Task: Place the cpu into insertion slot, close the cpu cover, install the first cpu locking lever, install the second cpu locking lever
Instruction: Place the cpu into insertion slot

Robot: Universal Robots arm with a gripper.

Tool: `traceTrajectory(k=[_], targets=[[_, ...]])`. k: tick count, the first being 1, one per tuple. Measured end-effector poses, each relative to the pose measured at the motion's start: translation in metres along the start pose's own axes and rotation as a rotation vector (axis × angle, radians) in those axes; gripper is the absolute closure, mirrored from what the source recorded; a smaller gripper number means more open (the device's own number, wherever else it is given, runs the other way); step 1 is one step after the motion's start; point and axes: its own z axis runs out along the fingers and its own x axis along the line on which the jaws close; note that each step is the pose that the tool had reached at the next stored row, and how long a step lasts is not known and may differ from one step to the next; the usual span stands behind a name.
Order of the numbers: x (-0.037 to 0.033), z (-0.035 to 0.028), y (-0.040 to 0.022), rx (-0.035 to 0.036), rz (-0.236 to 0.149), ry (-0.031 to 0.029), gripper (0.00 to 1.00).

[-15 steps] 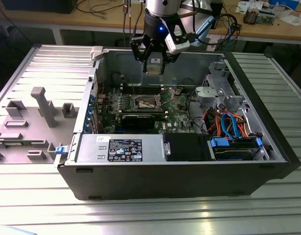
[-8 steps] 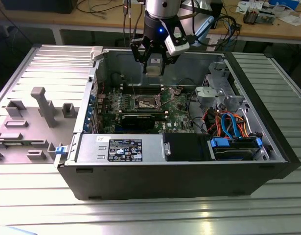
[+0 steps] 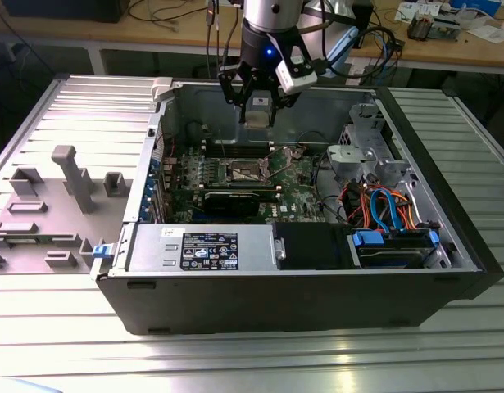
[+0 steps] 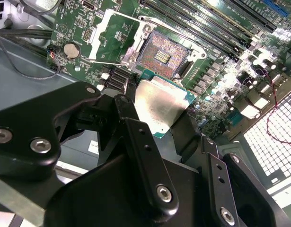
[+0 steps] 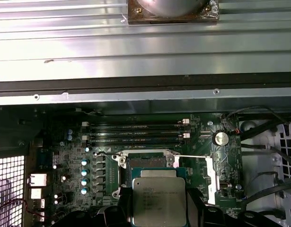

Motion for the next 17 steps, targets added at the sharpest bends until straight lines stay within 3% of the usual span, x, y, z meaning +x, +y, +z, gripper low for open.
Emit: traceTrajectory(k=[17], targets=[[-0.0001, 0.0037, -0.0003, 0.0001, 0.000, 0.0000, 0.45]])
